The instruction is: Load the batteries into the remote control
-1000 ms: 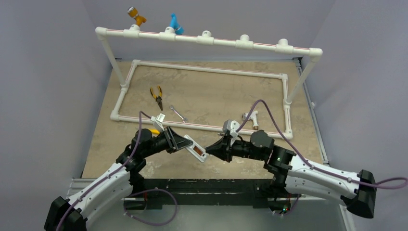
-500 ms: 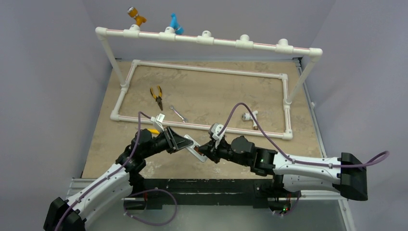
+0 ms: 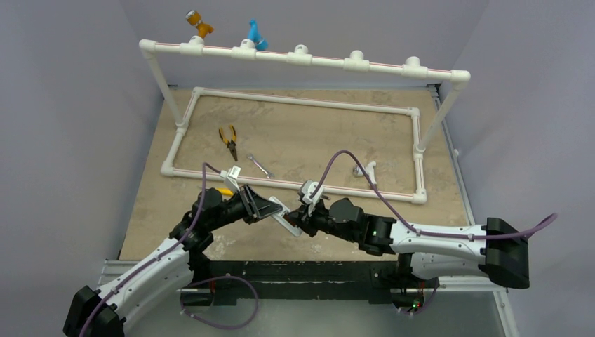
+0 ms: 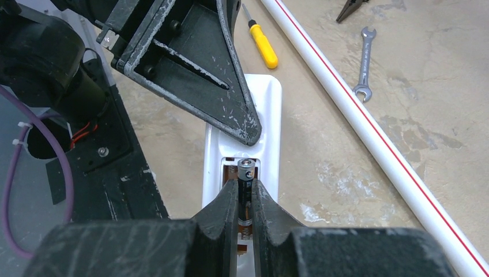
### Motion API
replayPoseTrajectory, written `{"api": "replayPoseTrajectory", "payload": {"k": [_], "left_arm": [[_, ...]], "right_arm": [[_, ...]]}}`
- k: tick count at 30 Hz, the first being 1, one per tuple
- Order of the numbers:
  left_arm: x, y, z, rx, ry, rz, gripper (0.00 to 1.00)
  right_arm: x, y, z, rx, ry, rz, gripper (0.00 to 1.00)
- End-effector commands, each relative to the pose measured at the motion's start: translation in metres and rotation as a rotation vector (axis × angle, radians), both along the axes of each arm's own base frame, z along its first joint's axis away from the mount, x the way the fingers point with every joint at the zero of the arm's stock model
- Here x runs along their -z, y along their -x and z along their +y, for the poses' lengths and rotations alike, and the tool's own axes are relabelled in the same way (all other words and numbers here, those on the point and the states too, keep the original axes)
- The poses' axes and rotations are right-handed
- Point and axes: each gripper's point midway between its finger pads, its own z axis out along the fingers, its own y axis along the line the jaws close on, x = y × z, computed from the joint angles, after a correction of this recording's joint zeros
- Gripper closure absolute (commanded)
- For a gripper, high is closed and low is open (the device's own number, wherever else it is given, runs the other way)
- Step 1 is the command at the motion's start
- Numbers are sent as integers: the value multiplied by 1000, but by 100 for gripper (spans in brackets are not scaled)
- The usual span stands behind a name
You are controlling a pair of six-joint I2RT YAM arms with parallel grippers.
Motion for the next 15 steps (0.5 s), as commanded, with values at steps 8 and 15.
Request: {"api": "replayPoseTrajectory", "payload": {"k": [8,15], "left_arm": [[-20,0,-6,19,72,-31,100],[-21,0,-7,21,77,-32,100]], "right_arm": [[-14,-5,4,-17,17,-85,98],[-4,-6,-2,-26,82,-108,95]]}}
